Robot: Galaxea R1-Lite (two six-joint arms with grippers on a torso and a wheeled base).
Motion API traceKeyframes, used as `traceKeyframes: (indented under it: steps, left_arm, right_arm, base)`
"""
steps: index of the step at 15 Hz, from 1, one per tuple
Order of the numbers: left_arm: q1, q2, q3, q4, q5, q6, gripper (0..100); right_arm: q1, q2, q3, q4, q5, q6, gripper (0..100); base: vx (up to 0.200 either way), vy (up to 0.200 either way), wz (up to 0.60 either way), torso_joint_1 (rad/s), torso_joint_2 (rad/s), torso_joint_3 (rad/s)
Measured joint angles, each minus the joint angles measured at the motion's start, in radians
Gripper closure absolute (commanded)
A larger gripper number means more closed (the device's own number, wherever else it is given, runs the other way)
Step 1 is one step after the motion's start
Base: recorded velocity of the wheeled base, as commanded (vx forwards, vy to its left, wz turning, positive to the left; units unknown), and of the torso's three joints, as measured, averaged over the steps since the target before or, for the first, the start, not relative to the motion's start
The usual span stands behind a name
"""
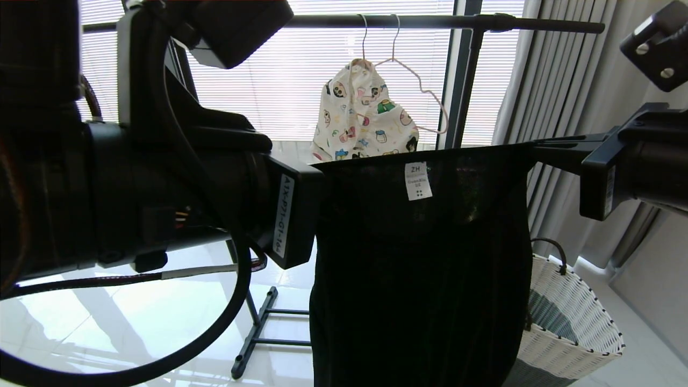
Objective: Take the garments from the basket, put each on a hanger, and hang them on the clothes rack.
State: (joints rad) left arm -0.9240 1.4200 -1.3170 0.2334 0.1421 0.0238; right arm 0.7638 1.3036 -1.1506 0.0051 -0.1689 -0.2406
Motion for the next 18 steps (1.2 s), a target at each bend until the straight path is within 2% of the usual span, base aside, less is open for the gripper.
traceKeyframes:
  steps: [2,4,6,7,10,12,15,18]
  left_arm:
    - [0.011,0.006,0.001,-0.021,-0.004,0.063,100]
    - [0.030,0.028,-0.003,-0.122,-0.046,0.119,100]
    - [0.061,0.071,-0.015,-0.223,-0.095,0.189,100]
    - [0.076,0.095,-0.028,-0.240,-0.117,0.212,100]
    - [0.093,0.149,-0.067,-0.249,-0.140,0.225,100]
    - [0.096,0.161,-0.071,-0.249,-0.140,0.224,100]
    - [0.096,0.156,-0.066,-0.239,-0.139,0.221,100]
    - [0.091,0.100,-0.041,-0.127,-0.140,0.197,100]
  right_arm:
    - [0.009,-0.021,0.000,0.043,0.006,-0.002,100]
    - [0.035,-0.057,0.001,0.127,0.015,-0.003,100]
    - [0.107,-0.110,0.001,0.231,0.023,-0.003,100]
    - [0.151,-0.132,0.002,0.261,0.024,-0.003,100]
    - [0.288,-0.162,0.004,0.299,0.020,-0.003,100]
    - [0.312,-0.159,0.004,0.297,0.017,-0.003,100]
    - [0.308,-0.155,0.003,0.296,0.017,-0.001,100]
    - [0.235,-0.136,-0.017,0.222,0.024,0.000,100]
  base:
    - [0.000,0.000,0.00,0.000,0.00,0.000]
    - [0.000,0.000,0.00,0.000,0.00,0.000]
    - [0.000,0.000,0.00,0.000,0.00,0.000]
    - [0.000,0.000,0.00,0.000,0.00,0.000]
    - [0.000,0.000,0.00,0.000,0.00,0.000]
    - [0.000,0.000,0.00,0.000,0.00,0.000]
    - [0.000,0.000,0.00,0.000,0.00,0.000]
    - [0.000,0.000,0.00,0.000,0.00,0.000]
